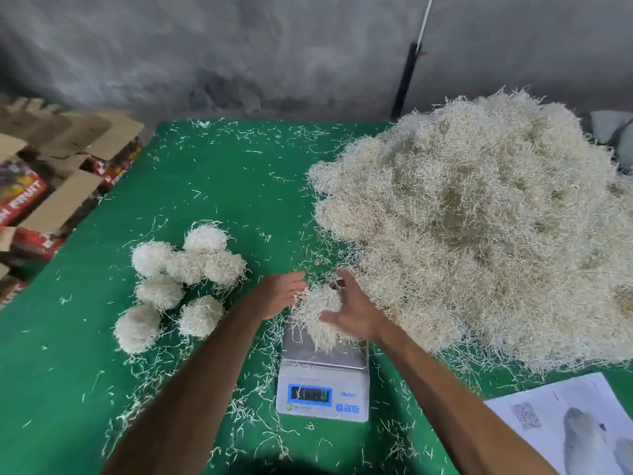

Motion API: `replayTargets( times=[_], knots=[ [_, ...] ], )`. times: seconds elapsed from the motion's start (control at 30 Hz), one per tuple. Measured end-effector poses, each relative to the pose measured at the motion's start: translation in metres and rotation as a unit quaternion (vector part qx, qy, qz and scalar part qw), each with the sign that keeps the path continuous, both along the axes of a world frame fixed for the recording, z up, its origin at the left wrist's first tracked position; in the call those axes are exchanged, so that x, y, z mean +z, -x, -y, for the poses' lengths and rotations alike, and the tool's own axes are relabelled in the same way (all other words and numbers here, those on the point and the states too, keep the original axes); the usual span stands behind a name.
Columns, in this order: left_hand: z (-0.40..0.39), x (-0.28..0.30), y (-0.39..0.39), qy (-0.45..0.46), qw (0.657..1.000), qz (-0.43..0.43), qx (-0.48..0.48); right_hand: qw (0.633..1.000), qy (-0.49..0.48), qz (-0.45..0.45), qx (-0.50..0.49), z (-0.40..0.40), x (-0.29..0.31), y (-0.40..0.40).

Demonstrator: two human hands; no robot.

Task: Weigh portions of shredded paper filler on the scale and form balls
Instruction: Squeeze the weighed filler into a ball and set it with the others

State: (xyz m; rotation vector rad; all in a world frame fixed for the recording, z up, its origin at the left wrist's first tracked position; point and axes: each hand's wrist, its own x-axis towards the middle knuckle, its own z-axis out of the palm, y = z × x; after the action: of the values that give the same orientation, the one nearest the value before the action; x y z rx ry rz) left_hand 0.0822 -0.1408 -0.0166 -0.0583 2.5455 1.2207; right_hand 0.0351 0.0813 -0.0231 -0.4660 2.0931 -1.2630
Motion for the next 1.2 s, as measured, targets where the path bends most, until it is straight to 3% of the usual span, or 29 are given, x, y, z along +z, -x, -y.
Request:
replayTargets(
  times=[0.13,0.27,0.4,0.7,0.97,1.2],
  knots=[
    [0.009,-0.01,-0.025,0.0,0.999,-0.036,0.021,0.997,0.04,0.069,-0.002,-0.011,0.005,-0.008],
    [0.009,-0.018,-0.041,0.005,0.995,-0.076,0.057,0.995,0.064,0.009,-0.074,-0.025,0.01,-0.018],
    [0.005,-0.02,-0.05,-0.045,0.985,-0.053,0.159,0.993,0.059,-0.026,-0.104,-0.029,0.008,-0.027],
    [0.002,-0.02,-0.07,-0.139,0.975,-0.026,0.173,0.99,0.032,-0.041,-0.128,-0.032,0.002,-0.038],
    [0.002,-0.014,-0.081,-0.109,0.979,-0.025,0.169,0.988,0.038,-0.029,-0.145,-0.033,0.002,-0.044],
    [-0.001,-0.009,-0.082,-0.144,0.969,-0.01,0.199,0.988,0.038,-0.037,-0.146,-0.035,0.0,-0.045]
  ],
)
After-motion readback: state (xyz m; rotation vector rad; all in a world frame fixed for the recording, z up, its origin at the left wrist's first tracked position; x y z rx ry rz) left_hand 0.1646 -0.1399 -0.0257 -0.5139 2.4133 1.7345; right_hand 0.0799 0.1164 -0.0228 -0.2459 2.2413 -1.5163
